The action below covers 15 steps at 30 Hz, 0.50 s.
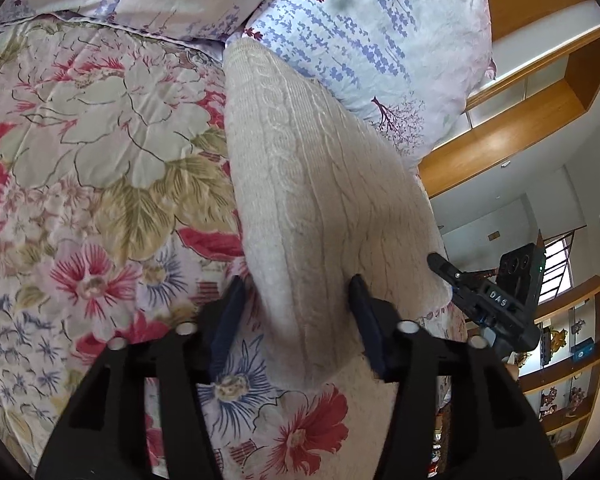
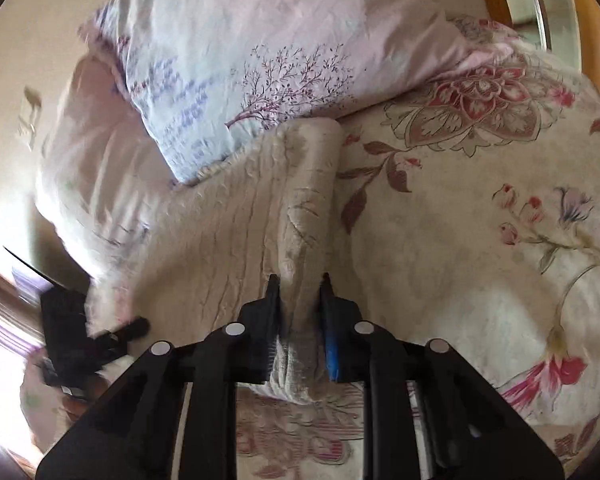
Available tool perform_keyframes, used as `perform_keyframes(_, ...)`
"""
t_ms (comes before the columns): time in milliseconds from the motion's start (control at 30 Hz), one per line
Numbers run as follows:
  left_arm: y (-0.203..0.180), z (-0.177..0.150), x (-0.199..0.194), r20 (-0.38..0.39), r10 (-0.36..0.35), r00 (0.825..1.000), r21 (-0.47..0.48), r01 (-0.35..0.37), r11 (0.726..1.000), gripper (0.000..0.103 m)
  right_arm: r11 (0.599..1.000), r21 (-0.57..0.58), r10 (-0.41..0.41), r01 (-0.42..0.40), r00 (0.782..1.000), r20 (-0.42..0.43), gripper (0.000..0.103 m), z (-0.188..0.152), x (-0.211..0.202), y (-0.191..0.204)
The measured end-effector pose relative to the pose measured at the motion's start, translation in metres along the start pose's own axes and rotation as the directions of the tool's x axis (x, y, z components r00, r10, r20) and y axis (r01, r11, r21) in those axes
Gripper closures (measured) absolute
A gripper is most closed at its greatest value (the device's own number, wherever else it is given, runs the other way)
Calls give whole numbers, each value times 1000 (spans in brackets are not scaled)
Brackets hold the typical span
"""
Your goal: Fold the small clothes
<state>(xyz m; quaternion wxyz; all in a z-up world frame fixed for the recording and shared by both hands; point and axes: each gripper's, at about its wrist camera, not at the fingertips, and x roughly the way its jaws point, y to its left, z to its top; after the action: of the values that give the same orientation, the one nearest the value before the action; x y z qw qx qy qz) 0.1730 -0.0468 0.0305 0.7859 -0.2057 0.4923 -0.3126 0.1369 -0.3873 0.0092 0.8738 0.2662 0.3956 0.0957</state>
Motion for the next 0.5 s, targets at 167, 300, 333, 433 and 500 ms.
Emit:
perform_keyframes(167,-4,-4,-2,10,1,1000,-1,-1,1000,77,999,-10,-30,30,997,70,91,5,-17,2)
perform_keyframes(300,-6,-10,-3,12,30,999,23,-31,999,79,997,-4,-77,77,996,38,92,-5,-4,-5)
perform_keyframes(333,-8,-12,-3,14,46,999,37,-46,998,79,997,9,-71,70,997,39,92,-6,-2,-7)
perform_keyframes(433,-16,-16,1,27,106,994,92,-108,990,78,997,31,-78,77,997,29,92,-9,2,-11)
perform_keyframes(500,-22,-19,4,45,151,987,144,-156,977,78,996,30,-82,81,996,28,92,-10,3,-11)
